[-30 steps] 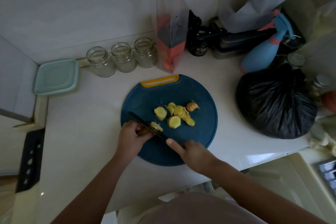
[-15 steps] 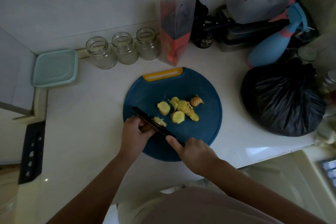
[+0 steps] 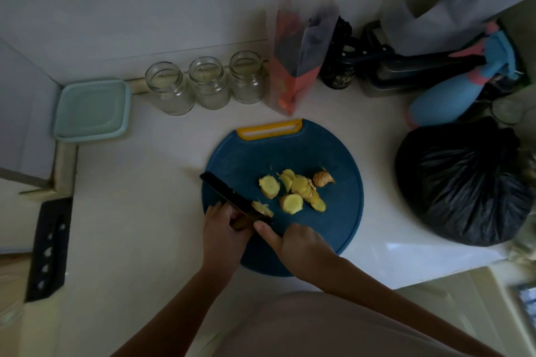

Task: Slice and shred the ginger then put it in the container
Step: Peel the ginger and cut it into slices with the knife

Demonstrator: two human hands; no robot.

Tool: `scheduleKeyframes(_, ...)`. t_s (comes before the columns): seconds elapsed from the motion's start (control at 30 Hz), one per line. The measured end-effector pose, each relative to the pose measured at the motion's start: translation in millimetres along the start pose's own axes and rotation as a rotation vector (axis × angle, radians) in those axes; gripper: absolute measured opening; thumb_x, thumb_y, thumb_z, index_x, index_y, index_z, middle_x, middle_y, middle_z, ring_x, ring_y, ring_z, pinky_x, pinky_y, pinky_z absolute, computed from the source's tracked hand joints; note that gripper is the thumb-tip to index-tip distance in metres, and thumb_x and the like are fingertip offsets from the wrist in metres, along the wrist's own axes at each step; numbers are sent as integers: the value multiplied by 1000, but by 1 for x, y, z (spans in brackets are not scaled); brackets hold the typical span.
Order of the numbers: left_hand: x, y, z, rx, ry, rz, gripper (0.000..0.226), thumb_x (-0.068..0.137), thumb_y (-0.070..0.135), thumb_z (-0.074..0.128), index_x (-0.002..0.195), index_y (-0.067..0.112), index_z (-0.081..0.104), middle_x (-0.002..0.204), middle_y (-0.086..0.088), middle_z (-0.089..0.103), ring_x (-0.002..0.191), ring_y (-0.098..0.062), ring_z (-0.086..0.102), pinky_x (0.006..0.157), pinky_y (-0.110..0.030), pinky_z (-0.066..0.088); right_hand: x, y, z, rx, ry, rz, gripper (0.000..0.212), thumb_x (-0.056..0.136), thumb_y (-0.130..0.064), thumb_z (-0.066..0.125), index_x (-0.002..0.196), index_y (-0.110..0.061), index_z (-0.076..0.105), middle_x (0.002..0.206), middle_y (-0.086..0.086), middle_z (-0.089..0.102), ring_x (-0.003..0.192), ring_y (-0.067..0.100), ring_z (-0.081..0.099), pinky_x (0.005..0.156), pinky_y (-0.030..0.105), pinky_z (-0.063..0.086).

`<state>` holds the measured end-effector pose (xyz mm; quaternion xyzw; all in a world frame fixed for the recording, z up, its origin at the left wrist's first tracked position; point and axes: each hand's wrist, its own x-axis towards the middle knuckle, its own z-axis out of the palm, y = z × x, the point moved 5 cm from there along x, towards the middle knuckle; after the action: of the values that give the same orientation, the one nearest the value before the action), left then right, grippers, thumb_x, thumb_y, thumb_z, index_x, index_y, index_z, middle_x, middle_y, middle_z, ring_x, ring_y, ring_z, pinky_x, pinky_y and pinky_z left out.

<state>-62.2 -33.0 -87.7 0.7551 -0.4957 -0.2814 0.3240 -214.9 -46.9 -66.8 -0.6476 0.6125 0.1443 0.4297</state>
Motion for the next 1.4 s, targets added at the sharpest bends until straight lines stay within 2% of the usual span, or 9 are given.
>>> scheduleKeyframes(0.27, 2, 4, -4, -39, -25, -3, 39, 72, 17, 80, 65, 31, 44, 72, 11, 49, 74, -3, 44, 59, -15, 28, 29, -17, -6, -30, -10, -42, 63, 92, -69, 26, 75, -13, 46, 69, 1, 42, 61, 16, 40, 77, 34, 43)
scheduleKeyframes(0.43, 2, -2, -3, -62, -25, 4, 35, 69, 24, 82, 65, 27, 47, 71, 8, 50, 73, -6, 45, 60, -17, 31, 23, -17, -12, 159, -91, -79, 56, 92, -70, 29, 64, -22, 39, 66, -1, 44, 58, 10, 40, 59, 26, 37)
scheduleKeyframes(0.53, 2, -2, -3, -57, -17, 37, 35, 66, 28, 83, 68, 30, 49, 73, 8, 52, 74, -8, 47, 61, -17, 35, 17, -16, -14, 262, -117, -116, 48, 94, -65, 34, 63, -30, 38, 60, 3, 42, 55, 12, 40, 60, 28, 38)
scheduleKeyframes(0.7, 2, -1, -2, -78, 7, 59, 31, 65, 26, 84, 69, 24, 53, 73, 5, 56, 75, -16, 51, 63, -29, 43, 15, 3, -8, 267, -61, -100, 56, 89, -72, 33, 66, -22, 43, 69, -1, 49, 61, 10, 44, 74, 31, 41)
scheduleKeyframes(0.97, 5, -1, -1, -50, 13, 77, 35, 64, 21, 86, 70, 31, 52, 73, 7, 57, 74, -17, 53, 65, -32, 44, 2, 12, -7, 244, -26, -167, 71, 79, -80, 32, 56, -13, 37, 53, 3, 42, 53, 14, 43, 61, 30, 38)
scheduleKeyframes(1.07, 4, -1, -1, -59, 6, 97, 31, 65, 25, 86, 74, 26, 56, 76, 7, 58, 76, -17, 56, 66, -30, 46, 5, 15, -22, 276, -7, -199, 75, 74, -81, 29, 63, -10, 50, 59, 3, 48, 62, 14, 49, 67, 30, 40)
scheduleKeyframes(1.17, 5, -3, -1, -51, -34, 68, 30, 66, 28, 86, 81, 19, 62, 82, 4, 61, 80, -13, 57, 68, -23, 46, 7, 18, -45, 379, 45, -253, 51, 87, -70, 40, 62, -29, 56, 65, -5, 54, 68, 7, 51, 72, 26, 38)
scheduleKeyframes(1.27, 5, -2, -1, -67, -65, 36, 29, 67, 29, 85, 83, 19, 63, 84, 5, 61, 81, -10, 57, 68, -15, 42, 10, 20, -65, 459, 136, -271, 51, 88, -65, 48, 61, -22, 56, 60, -9, 56, 63, 4, 53, 67, 22, 39)
scheduleKeyframes(1.4, 6, 0, -3, -79, -92, 24, 27, 69, 28, 84, 85, 20, 64, 87, 2, 62, 81, -8, 57, 66, -7, 39, 1, 27, -73, 607, 174, -219, 61, 89, -64, 47, 56, -13, 42, 36, -10, 39, 36, 3, 40, 50, 20, 36)
